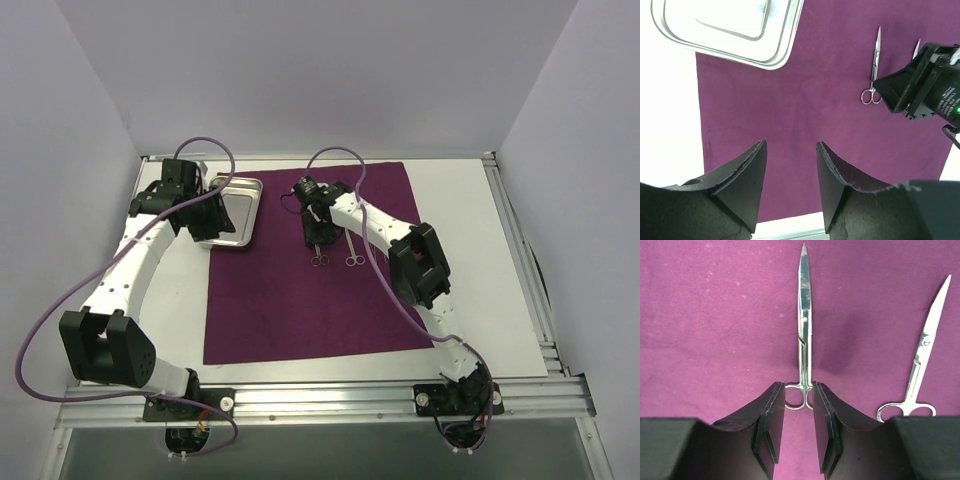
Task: Open and lay out the surgical kit
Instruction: Adjust the medical item in the surgical kit.
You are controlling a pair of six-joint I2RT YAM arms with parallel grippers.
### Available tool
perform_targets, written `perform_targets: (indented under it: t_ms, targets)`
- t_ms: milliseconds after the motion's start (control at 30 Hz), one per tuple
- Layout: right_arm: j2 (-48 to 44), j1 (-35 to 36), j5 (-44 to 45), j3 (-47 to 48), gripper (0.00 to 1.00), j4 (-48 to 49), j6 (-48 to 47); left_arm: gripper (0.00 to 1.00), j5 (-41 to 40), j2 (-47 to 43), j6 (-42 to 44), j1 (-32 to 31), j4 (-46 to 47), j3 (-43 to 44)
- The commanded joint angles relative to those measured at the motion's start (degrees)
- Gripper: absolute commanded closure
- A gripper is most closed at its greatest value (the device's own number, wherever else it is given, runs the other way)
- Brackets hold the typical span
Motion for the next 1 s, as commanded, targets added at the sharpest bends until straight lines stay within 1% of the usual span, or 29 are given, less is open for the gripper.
perform_targets:
  t_ms: [0, 533, 600, 667, 733, 767, 867, 967]
  targets:
    - [0.4, 0.4, 2.7, -0.1, 0.71, -2.5, 1.1, 0.47, 2.3, -1.8, 1.4, 1.0, 1.3, -0.6]
    - [4.7, 0.7, 2.1, 0.1, 0.74, -1.4, 1.7, 0.47, 4.0, -3.1, 1.9, 2.9, 1.6, -1.9]
    - [5.4, 0.7, 1.8, 0.5, 0.76, -1.7, 1.7, 0.47, 4.3, -3.1, 1.9, 3.2, 1.6, -2.0]
    - [5.9, 0.8, 1.4, 0.5, 0.82, -2.0, 1.6, 0.46, 4.4, -3.2, 1.9, 3.3, 1.6, -2.0]
    - [6.3, 0.8, 1.0, 0.4, 0.86, -2.2, 1.7, 0.46, 4.4, -3.4, 2.0, 3.4, 1.6, -2.1]
    - [6.4, 0.8, 0.8, 0.5, 0.91, -2.4, 1.7, 0.46, 4.4, -3.4, 2.0, 3.4, 1.6, -2.1]
    - [5.9, 1.1, 0.9, 1.3, 1.0, -2.9, 1.5, 0.46, 4.5, -3.3, 1.9, 3.6, 2.0, -2.6]
    - [4.1, 1.1, 1.0, 2.8, 1.0, -2.7, 1.3, 0.46, 4.7, -3.2, 1.8, 3.6, 2.1, -2.8]
